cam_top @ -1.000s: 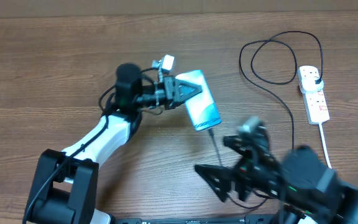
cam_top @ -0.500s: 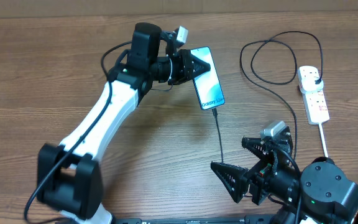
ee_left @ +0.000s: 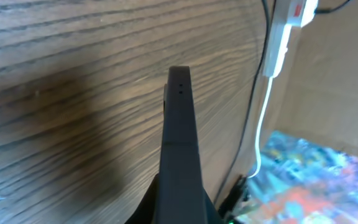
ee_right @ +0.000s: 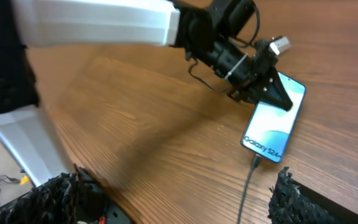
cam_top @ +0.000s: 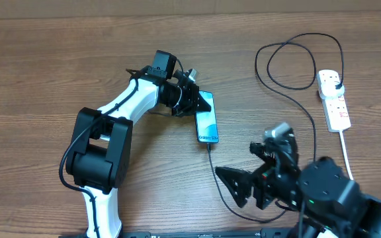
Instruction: Plug charger to phone and switch on socket
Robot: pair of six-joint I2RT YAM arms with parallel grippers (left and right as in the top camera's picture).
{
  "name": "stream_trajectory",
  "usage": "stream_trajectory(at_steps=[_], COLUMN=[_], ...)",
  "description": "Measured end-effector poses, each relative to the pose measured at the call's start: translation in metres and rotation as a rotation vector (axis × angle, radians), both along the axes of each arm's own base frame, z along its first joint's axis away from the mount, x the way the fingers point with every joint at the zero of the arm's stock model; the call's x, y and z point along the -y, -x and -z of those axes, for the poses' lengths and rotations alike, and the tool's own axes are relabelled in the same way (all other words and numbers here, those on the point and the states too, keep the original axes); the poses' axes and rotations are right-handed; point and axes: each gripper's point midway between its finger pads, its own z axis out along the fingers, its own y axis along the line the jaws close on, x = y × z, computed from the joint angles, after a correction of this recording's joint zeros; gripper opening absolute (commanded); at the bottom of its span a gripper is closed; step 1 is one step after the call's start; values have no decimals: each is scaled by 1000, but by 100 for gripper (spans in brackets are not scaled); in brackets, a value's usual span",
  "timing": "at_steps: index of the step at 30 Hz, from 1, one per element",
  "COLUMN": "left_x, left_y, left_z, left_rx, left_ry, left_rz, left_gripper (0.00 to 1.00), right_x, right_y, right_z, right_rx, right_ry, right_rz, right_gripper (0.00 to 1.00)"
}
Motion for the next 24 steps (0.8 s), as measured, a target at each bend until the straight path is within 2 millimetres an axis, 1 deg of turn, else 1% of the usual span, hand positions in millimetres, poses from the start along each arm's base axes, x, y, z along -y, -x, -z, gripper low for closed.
stream_trajectory(at_steps=[3, 7, 10, 14, 17, 22, 24], left_x=[-5, -17, -22, -30, -35, -37, -36], left_y=[5, 13, 12, 7, 4, 6, 7], left_z=[6, 18, 21, 26, 35, 45, 48], left_rx=[29, 36, 58, 73, 68, 25, 15], left_ry=[-36, -118, -136, -148, -151, -113, -101], left_rz=[40, 73, 84, 82, 81, 78, 81], left_gripper=[5, 4, 4, 6, 9, 11, 17], right_x=[-8, -18, -23, -24, -24, -24, -23], right_y=[-6, -13, -17, -18, -18, -18, -17], right_z=[11, 26, 35, 38, 38, 38, 39], right_rx=[-29, -80, -126, -158, -166, -176, -179], right_ry=[38, 76, 82, 70, 63, 58, 61], right_rz=[0, 11, 33, 55, 62, 71, 71], right_gripper=[100, 100, 100, 100, 100, 100, 100])
